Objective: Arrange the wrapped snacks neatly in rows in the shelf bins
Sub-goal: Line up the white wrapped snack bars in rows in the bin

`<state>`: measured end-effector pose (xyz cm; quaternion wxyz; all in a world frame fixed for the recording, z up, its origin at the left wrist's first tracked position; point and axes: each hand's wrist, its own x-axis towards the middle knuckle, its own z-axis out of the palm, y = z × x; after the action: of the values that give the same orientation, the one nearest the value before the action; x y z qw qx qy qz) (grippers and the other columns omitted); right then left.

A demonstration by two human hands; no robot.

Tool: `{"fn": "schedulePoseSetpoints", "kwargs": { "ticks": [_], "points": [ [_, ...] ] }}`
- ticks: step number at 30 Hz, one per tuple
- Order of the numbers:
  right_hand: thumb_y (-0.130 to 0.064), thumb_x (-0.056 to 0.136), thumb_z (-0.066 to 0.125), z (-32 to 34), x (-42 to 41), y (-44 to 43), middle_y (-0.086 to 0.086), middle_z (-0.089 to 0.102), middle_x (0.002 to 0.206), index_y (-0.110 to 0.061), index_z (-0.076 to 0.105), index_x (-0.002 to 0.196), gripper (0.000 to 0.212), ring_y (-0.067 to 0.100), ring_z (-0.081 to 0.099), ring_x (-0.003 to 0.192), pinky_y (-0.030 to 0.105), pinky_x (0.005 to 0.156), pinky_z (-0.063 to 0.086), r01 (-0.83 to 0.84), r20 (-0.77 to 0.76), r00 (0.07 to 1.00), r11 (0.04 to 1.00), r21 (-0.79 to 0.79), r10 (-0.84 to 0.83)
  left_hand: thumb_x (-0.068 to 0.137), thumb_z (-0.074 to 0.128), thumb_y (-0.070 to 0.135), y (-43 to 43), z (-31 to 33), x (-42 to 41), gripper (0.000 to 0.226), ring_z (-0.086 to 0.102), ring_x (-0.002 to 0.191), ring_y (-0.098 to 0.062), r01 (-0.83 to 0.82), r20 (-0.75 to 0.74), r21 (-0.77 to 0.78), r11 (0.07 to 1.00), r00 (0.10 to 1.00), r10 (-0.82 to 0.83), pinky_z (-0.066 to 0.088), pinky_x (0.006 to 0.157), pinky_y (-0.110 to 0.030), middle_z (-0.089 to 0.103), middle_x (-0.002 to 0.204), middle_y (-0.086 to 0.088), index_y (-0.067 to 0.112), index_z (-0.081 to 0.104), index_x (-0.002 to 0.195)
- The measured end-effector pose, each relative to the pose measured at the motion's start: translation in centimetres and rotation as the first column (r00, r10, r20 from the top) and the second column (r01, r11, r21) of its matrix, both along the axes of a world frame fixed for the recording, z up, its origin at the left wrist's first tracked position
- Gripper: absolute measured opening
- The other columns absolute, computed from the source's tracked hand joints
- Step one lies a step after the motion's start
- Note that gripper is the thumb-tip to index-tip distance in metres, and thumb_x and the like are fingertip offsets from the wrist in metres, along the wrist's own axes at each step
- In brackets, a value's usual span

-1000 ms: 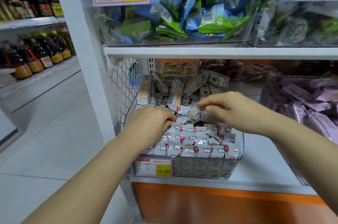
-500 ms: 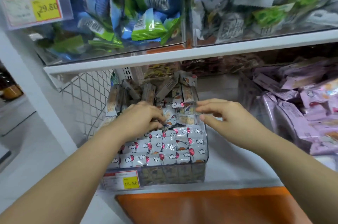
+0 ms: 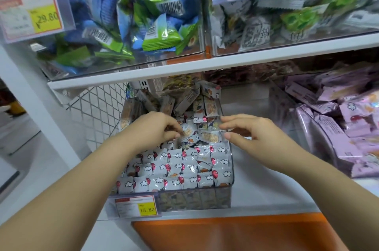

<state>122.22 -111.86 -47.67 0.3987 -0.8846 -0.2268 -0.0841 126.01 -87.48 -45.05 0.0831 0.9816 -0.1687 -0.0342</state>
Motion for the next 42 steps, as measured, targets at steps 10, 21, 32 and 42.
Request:
{"fn": "schedulePoseSetpoints", "kwargs": {
  "ticks": [10, 21, 32, 42],
  "points": [
    [-0.013, 0.086, 0.065, -0.2, 0.3, 0.2, -0.014, 0.061, 0.108, -0.018, 0.072, 0.103, 0.019, 0.005, 0.062, 0.097, 0.012, 0.088, 0.045, -0.018, -0.015, 1.0, 0.995, 0.094, 0.02, 0.1, 0.04, 0.034, -6.4, -1.3, 0.1, 0.026, 0.061, 0.1, -0.021, 0.025, -0.237, -0.278, 0.96, 0.967, -0.093, 0.048, 0.089, -0.036, 0.064, 0.113, 0.002, 0.036, 0.051, 0.123],
    [-0.013, 0.086, 0.065, -0.2, 0.5, 0.1, -0.012, 0.063, 0.11, -0.019, 0.072, 0.104, 0.02, 0.005, 0.062, 0.096, 0.006, 0.084, 0.042, -0.002, -0.025, 1.0, 0.996, 0.086, 0.004, 0.091, 0.061, 0.011, -5.4, -2.0, 0.1, 0.041, 0.067, 0.095, -0.012, -0.111, -0.197, -0.61, 0.785, 0.98, -0.014, 0.049, 0.096, -0.037, 0.067, 0.109, 0.003, 0.022, 0.051, 0.129],
    [-0.016, 0.086, 0.066, -0.2, 0.5, 0.2, -0.018, 0.064, 0.11, -0.032, 0.068, 0.098, 0.021, -0.005, 0.06, 0.086, 0.005, 0.081, 0.042, -0.006, -0.066, 0.998, 0.993, 0.114, 0.014, 0.086, 0.068, 0.021, -5.5, -2.2, -1.0, 0.034, 0.059, 0.062, -0.01, -0.055, -0.181, -0.523, 0.851, 0.982, -0.047, 0.049, 0.06, -0.026, 0.07, 0.093, -0.006, 0.033, 0.058, 0.117],
    [-0.017, 0.086, 0.065, 0.1, 0.4, -0.1, -0.014, 0.063, 0.117, -0.027, 0.07, 0.104, 0.021, 0.002, 0.063, 0.088, 0.019, 0.088, 0.047, -0.037, -0.098, 0.994, 0.993, 0.109, 0.048, 0.085, 0.065, 0.043, -6.8, -2.1, -0.4, 0.014, 0.065, 0.076, -0.019, -0.076, -0.162, -0.393, 0.916, 0.987, 0.012, 0.049, 0.065, -0.027, 0.07, 0.098, -0.004, 0.037, 0.064, 0.097]
  ]
}}
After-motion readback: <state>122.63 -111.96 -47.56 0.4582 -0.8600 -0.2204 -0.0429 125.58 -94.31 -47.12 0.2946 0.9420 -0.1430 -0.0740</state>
